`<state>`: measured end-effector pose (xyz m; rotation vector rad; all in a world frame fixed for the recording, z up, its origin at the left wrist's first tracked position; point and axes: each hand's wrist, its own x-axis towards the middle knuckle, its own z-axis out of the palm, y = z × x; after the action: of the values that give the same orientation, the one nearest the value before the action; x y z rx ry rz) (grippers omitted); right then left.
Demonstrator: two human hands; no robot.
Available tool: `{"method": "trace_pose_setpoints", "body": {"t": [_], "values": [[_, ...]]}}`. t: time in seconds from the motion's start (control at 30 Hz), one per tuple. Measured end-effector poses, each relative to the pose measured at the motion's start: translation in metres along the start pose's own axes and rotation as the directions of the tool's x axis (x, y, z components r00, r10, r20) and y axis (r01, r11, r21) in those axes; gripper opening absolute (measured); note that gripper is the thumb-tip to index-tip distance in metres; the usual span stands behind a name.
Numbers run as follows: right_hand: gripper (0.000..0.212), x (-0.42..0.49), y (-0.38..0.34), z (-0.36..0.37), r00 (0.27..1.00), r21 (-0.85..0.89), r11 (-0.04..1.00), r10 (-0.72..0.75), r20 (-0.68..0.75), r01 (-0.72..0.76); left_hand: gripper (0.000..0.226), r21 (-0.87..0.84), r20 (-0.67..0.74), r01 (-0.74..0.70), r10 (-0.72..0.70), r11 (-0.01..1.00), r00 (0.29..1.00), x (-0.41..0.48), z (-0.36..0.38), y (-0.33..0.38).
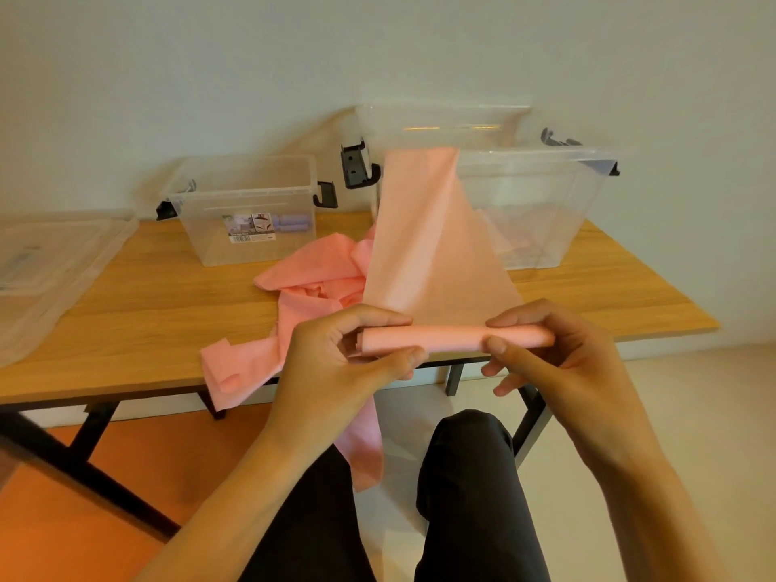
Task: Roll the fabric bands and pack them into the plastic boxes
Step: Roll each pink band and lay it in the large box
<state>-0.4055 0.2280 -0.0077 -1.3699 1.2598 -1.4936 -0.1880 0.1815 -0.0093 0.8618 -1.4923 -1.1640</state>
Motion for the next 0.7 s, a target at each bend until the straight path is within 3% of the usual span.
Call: {"method": "trace_pose_setpoints", "body": {"t": [0.23, 0.4, 0.7], "values": [[0.028, -0.002, -0.008, 0.003, 1.0, 0.028, 1.0, -0.008, -0.03, 0.009, 0.022, -0.041, 0.042, -0.032, 0.034, 0.999, 0.999, -0.001, -0.002, 0.01], [0.031, -0.002, -0.014, 0.006, 0.999, 0.04, 0.999, -0.027, 0.025, 0.025, 0.008, -0.057, 0.013, -0.027, 0.028, 0.998, 1.0, -0.002, -0.003, 0.013], [0.027, 0.003, -0.016, 0.004, 0.999, 0.055, 0.998, 0.034, 0.008, -0.035, 0.034, -0.053, 0.099, -0.006, 0.011, 0.999, 0.995, -0.001, -0.005, 0.013]]}}
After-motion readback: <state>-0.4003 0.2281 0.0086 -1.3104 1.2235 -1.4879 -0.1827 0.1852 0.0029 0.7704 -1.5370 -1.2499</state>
